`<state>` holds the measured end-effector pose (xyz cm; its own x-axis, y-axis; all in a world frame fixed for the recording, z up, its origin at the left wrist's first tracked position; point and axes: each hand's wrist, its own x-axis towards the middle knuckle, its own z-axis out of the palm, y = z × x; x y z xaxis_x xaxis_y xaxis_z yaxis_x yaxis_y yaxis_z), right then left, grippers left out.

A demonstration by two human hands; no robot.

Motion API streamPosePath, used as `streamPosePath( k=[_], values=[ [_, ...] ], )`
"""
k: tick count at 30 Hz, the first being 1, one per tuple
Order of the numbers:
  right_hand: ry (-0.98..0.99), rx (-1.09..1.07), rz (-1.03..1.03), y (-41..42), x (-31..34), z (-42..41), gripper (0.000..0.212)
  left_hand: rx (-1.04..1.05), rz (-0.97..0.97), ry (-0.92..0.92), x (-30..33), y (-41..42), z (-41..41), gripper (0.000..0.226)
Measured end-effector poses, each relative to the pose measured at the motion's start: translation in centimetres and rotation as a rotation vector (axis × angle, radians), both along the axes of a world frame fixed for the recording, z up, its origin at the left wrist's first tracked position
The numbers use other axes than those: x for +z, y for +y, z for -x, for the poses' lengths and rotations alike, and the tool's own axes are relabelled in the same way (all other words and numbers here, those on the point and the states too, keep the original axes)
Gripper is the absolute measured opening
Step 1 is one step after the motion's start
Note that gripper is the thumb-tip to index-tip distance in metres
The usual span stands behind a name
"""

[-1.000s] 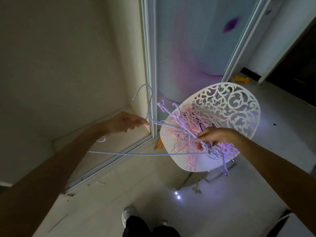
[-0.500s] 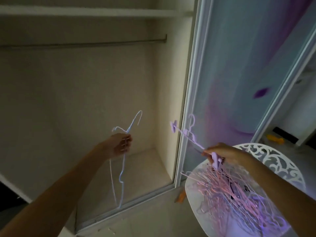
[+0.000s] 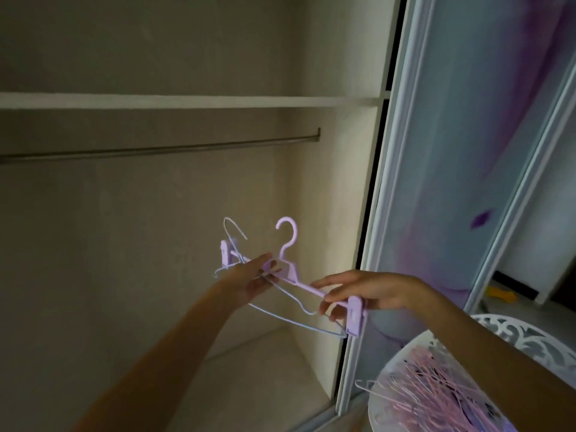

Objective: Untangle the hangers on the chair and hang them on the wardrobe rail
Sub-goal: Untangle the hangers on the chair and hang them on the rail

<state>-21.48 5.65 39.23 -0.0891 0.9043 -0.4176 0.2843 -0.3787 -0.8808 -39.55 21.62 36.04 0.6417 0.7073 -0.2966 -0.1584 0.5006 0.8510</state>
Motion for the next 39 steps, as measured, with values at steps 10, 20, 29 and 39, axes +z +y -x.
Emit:
streamPosePath(
  k=[10, 20, 29, 39],
  values=[
    [-0.234, -0.297, -0.012, 8.7, 0.7, -1.0, 0.019, -0.146, -0.086, -0.014, 1.2, 3.9, -6.6, 0.013],
    [-0.908, -0.502, -0.367, 17.7, 4.1, -10.4, 0.020, -0.043, -0.249, 0.240, 3.4, 12.6, -11.9, 0.018],
    [-1.226, -0.539, -0.441, 28.3, 9.5, -13.5, 0.027, 0.025, -0.431, 0.475, 5.5, 19.5, -13.3, 0.026],
    [-1.340, -0.533, -0.329, 35.5, 7.9, -14.7, 0.029, -0.074, -0.502, 0.614, 5.7, 25.7, -13.0, 0.027]
  ],
)
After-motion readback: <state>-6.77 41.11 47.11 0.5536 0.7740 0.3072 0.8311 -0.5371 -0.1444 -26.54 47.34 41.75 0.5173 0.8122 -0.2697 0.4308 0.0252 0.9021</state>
